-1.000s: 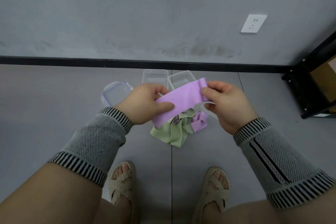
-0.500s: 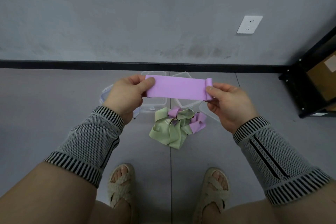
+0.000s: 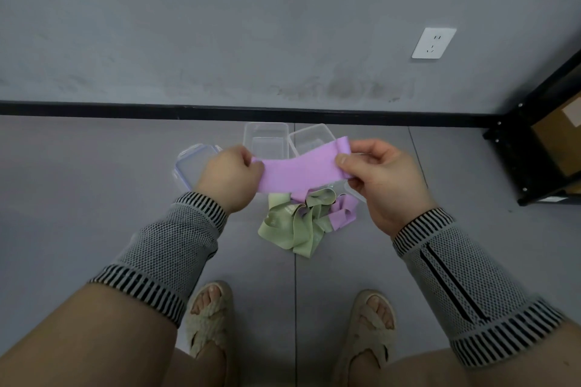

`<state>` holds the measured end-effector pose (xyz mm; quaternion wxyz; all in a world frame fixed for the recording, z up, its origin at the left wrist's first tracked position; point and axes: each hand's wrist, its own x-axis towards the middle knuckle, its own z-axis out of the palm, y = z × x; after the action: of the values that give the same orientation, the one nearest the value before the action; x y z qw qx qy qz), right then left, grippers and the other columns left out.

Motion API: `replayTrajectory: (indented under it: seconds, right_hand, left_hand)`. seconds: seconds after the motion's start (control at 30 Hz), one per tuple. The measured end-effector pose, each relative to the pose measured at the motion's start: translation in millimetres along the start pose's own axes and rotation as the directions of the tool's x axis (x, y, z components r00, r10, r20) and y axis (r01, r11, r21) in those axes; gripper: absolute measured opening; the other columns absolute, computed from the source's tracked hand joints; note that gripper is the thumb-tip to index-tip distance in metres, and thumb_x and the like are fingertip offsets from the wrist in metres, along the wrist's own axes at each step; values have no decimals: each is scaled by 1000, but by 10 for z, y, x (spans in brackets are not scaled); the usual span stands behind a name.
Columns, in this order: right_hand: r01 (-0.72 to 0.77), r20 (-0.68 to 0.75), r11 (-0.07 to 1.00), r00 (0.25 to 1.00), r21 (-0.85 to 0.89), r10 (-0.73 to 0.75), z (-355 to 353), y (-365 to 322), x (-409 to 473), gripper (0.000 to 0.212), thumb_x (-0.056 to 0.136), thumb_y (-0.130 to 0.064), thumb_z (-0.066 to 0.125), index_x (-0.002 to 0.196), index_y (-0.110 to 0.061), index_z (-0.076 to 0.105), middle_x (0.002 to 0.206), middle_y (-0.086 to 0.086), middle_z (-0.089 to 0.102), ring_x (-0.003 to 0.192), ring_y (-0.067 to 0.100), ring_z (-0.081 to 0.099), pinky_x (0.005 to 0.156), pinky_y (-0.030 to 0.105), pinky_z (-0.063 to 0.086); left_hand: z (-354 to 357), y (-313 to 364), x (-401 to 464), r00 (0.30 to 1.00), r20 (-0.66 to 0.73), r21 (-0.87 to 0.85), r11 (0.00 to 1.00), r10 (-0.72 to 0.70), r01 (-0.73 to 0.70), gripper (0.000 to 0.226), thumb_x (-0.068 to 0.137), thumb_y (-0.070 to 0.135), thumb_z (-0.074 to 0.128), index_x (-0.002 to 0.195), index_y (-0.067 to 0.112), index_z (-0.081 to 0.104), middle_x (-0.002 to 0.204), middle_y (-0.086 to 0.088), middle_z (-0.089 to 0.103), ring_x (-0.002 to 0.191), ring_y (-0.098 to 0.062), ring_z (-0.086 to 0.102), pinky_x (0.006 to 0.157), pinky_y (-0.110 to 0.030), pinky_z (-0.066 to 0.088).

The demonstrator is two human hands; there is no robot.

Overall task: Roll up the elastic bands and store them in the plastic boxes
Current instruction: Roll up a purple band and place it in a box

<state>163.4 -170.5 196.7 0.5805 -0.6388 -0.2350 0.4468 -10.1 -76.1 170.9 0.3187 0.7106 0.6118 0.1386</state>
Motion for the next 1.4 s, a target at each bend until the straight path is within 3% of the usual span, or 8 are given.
replayTrajectory:
  seconds: [0.17,0.33,0.43,0.67,0.87,1.03,1.2,1.4]
  right_hand:
    - [88,241,975,970,-206,-37,103,-31,-148,17,80,0,69,89,-14,67,80,13,70,67,18,66,63,33,57]
    - [91,302,980,953,-179,-33,100,-57,-184,15,79,1,69,88,-11,68,79,15,70,69,21,67,65,33,57]
    - [88,253,984,966,-154,-47,75,-45,-146,18,79,4,69,89,-11,67,75,12,68,63,14,64,59,24,54]
    - [57,222,995,974,-83,-38,56,-33,-115,20,78,4,69,92,-9,65,71,6,67,57,11,63,51,19,49]
    - [62,211,997,976,-55,-49,74,-4,-114,20,78,5,69,93,-7,63,65,4,66,55,12,64,52,25,53]
    - [137,140,967,984,-213,-108,139,65,-108,23,76,-9,76,93,-16,63,80,14,71,74,34,70,66,46,57]
    - [308,121,852,951,-423,-283,221,146,-102,21,76,-25,76,89,-27,60,67,-6,64,58,1,62,60,25,53]
    - [363,133,790,930,-493,-344,262,182,-139,24,73,-39,76,88,-32,58,70,-11,65,63,1,63,66,33,58]
  left_hand:
    - [29,214,-143,989,-69,-187,972,131,-142,33,96,21,46,127,22,55,117,3,58,102,-10,52,88,-18,34]
    - [113,336,-253,967,141,-580,809,212,-93,49,100,44,27,96,17,67,96,8,68,90,4,60,87,-17,43]
    - [122,321,-238,959,159,-560,822,232,-106,49,99,44,36,67,13,56,64,5,55,62,-7,50,69,-22,43]
    - [74,295,-211,948,142,-544,823,285,-166,33,98,24,47,66,17,44,59,7,40,55,-8,34,55,-25,31]
    - [78,365,-258,964,151,-572,815,218,-95,31,94,29,53,66,17,55,57,10,55,53,-4,50,54,-19,41]
    - [81,366,-247,971,123,-608,789,206,-90,28,80,23,72,81,-3,65,70,-7,63,61,-10,55,57,-19,47]
    - [34,379,-267,977,147,-631,775,154,-27,20,77,20,75,77,2,67,61,1,65,54,-4,59,51,-14,46]
    - [-54,401,-298,978,164,-636,772,131,4,15,80,14,72,76,1,66,49,6,62,45,1,56,44,-10,41]
